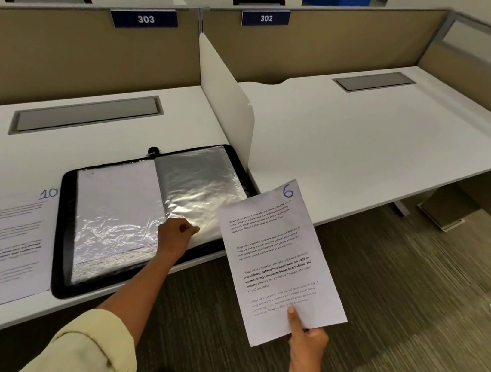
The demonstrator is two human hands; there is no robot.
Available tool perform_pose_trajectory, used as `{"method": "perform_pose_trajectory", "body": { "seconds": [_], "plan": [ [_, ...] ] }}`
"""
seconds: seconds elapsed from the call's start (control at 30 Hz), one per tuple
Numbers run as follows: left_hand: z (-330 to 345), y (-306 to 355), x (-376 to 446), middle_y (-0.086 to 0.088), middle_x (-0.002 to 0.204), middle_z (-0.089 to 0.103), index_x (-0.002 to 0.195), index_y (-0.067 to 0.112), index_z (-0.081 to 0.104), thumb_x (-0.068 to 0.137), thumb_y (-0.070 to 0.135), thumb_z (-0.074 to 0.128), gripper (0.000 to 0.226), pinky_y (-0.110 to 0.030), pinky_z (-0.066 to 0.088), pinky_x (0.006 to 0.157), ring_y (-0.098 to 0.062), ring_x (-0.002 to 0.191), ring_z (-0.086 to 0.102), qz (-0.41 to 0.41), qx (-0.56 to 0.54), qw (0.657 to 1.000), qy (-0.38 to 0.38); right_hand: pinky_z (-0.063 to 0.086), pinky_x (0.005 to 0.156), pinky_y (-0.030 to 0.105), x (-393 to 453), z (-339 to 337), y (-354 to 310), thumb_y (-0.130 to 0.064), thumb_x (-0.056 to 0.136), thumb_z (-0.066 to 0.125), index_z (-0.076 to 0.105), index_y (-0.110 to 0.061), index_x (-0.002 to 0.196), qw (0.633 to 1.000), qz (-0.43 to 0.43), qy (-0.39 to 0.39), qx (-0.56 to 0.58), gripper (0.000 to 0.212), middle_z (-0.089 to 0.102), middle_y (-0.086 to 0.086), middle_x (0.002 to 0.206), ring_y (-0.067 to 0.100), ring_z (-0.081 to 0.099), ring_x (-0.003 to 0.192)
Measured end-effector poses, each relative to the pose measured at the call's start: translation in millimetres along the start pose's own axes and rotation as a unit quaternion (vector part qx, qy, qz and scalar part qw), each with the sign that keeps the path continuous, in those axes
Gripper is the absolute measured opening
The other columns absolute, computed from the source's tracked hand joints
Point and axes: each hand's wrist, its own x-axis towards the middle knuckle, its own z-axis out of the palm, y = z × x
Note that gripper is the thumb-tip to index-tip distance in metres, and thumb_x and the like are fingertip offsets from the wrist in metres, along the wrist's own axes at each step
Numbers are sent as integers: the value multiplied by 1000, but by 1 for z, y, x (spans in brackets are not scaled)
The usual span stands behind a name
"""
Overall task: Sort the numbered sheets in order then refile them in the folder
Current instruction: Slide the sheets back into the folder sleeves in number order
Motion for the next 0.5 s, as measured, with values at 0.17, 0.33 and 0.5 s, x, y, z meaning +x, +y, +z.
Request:
{"method": "perform_pose_trajectory", "body": {
  "seconds": [0.17, 0.33, 0.5],
  "plan": [
    [0, -5, -1, -9, 88, 73, 85, 4, 76, 90, 11, 64, 15, -21, 33, 73, -18, 82, 61, 17, -5, 1000, -20, 55, 83, 35, -7, -6, 7, -4, 87, 70, 63, -14, 114, 1000, 2, -5, -4, 30, 71, 3, 106, 19, 67, 99],
    [0, 1, -6, -8, 80, 70, 75, 5, 71, 82, -3, 61, 15, -11, 31, 63, -16, 74, 58, 28, 21, 999, 19, 56, 78, 33, -17, -8, 17, -4, 87, 71, 65, -21, 103, 999, 13, -8, -28, 24, 72, 3, 102, 20, 69, 96],
    [5, 0, -8, 0, 72, 63, 67, 11, 62, 77, -1, 68, 17, -24, 34, 65, -17, 68, 57, 20, 16, 997, 72, 57, 61, 17, -26, -8, 24, -2, 86, 72, 66, -12, 106, 999, 19, -6, -42, 23, 72, 1, 97, 16, 69, 90]
  ]
}}
